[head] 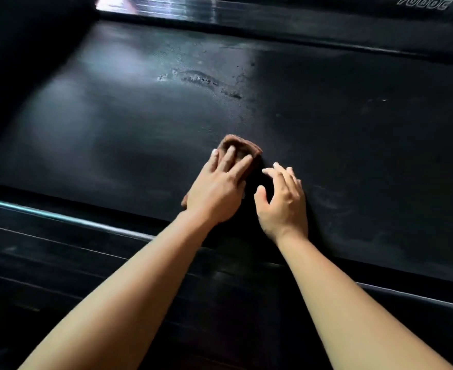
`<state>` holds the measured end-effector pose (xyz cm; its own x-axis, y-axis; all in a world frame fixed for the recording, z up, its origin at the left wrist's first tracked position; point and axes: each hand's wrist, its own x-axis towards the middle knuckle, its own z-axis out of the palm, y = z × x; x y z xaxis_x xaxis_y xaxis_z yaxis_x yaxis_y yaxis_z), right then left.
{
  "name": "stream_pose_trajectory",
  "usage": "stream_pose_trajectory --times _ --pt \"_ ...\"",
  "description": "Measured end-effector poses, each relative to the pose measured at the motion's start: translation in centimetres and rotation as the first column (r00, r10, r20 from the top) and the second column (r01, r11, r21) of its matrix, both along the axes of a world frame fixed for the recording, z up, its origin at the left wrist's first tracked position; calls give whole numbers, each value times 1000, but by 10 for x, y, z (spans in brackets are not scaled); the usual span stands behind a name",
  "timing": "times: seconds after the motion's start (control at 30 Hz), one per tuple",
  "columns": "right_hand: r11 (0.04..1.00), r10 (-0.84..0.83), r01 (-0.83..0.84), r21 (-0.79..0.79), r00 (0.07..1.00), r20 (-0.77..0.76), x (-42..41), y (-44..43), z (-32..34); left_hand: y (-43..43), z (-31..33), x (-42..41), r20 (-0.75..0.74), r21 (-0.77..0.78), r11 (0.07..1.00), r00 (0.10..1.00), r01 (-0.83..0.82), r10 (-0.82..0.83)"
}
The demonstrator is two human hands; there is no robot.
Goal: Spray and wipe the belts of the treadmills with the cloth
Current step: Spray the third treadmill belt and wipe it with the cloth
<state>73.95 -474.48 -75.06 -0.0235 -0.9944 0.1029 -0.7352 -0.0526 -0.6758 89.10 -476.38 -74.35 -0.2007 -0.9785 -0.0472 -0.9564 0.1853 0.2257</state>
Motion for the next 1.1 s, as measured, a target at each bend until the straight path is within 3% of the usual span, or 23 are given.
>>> stream_pose_trajectory --times 0.1,0.23,0.33,0.53,0.63,0.73,0.9,1.0,1.1 --pt "1000 11 -15 -19 985 -172 -54 4 -4 37 -8 -10 -26 49 996 997 79 -78" --pt "999 43 -36 27 926 -376 -109 17 -11 62 -11 23 -10 65 990 992 -128 129" --pt "997 78 -67 40 895 -439 -123 24 -15 53 -11 44 1 78 945 948 -317 318" --pt "997 79 -59 57 880 -468 -119 22 -19 -9 -11 32 -17 61 872 873 -486 488" --pt "997 71 -54 51 880 -470 -120 22 -19 -47 -11 -1 -8 64 897 899 -437 439" --pt "998 63 -42 55 882 -466 -118 20 -19 -68 -14 -47 43 64 965 967 -254 251" --pt "998 54 -26 65 880 -472 -120 19 -19 -10 -8 -106 -47 75 996 997 -51 55" --pt "998 47 -19 65 881 -471 -118 18 -19 42 -4 -95 -68 67 997 997 -23 27" --pt "998 46 -21 58 881 -471 -118 19 -19 64 -8 -54 -65 82 989 990 -120 125"
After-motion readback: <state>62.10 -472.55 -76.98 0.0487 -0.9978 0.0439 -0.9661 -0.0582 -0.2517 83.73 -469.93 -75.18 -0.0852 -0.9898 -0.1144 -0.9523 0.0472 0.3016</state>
